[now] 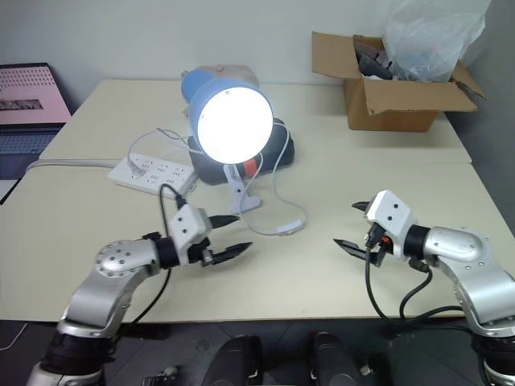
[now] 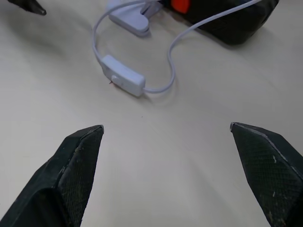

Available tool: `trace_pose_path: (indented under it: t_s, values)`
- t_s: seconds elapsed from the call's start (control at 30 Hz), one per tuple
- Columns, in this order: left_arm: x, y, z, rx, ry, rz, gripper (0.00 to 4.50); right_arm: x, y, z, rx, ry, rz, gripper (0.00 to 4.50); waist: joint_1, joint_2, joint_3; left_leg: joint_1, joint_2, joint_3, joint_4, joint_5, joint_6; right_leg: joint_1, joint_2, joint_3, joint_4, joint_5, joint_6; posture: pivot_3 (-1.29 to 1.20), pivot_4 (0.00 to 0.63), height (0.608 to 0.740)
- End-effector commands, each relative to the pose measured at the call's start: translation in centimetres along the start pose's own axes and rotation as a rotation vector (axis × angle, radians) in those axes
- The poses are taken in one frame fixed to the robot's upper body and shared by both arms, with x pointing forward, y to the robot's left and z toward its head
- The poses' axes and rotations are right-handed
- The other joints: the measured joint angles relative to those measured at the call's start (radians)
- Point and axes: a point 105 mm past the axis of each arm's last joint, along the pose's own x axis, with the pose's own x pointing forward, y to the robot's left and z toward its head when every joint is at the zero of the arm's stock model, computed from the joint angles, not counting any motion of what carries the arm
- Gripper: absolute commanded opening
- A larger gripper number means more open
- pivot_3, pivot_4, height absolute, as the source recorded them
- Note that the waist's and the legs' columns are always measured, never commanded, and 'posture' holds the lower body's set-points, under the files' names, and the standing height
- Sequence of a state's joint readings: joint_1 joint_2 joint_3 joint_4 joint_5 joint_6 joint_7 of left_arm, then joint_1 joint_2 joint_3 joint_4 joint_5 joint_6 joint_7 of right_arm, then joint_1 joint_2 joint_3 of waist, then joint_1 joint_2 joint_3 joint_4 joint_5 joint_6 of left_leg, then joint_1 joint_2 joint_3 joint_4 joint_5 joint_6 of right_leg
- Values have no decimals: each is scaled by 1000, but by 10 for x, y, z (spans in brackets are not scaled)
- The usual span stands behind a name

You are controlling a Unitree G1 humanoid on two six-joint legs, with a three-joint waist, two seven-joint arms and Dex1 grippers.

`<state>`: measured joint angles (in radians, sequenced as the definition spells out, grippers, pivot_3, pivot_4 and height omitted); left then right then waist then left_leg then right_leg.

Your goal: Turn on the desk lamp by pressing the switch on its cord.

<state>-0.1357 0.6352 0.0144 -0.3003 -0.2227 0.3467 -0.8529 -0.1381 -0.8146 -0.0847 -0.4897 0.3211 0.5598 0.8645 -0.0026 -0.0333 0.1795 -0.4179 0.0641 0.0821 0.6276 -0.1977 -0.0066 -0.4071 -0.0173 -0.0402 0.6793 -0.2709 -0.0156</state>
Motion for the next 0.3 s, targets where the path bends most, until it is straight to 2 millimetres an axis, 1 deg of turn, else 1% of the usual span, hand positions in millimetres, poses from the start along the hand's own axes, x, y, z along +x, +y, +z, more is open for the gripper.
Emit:
trace_pose_path:
  t_s: [0.03, 0.1, 0.17, 0.3]
  values:
    - [-22, -2, 16, 9, -30, 19, 3347, -16, -3, 6, -33, -34, 9, 4500, 1, 0, 0, 0, 0, 0, 0, 0, 0, 0, 0, 0, 0, 0, 0, 0, 150, 740]
    - [-34, -9, 15, -27, -16, -10, 3347, -23, -2, 4, -46, -36, 11, 4500, 1, 0, 0, 0, -1, 1, 0, 0, 0, 1, -1, 1, -1, 0, 0, 0, 150, 740]
    - [-41, -12, 12, -34, 3, -25, 3347, -25, -1, 4, -45, -47, 10, 4500, 1, 0, 0, 0, -1, 1, 0, 0, 0, 1, -1, 1, -1, 0, 0, 0, 150, 740]
    - [-46, -9, 15, -37, -5, -11, 3347, -26, 1, 6, -40, -69, 15, 4500, 2, 0, 0, 1, -1, 0, 1, 0, 0, 1, -1, 0, 0, -1, -2, 0, 150, 740]
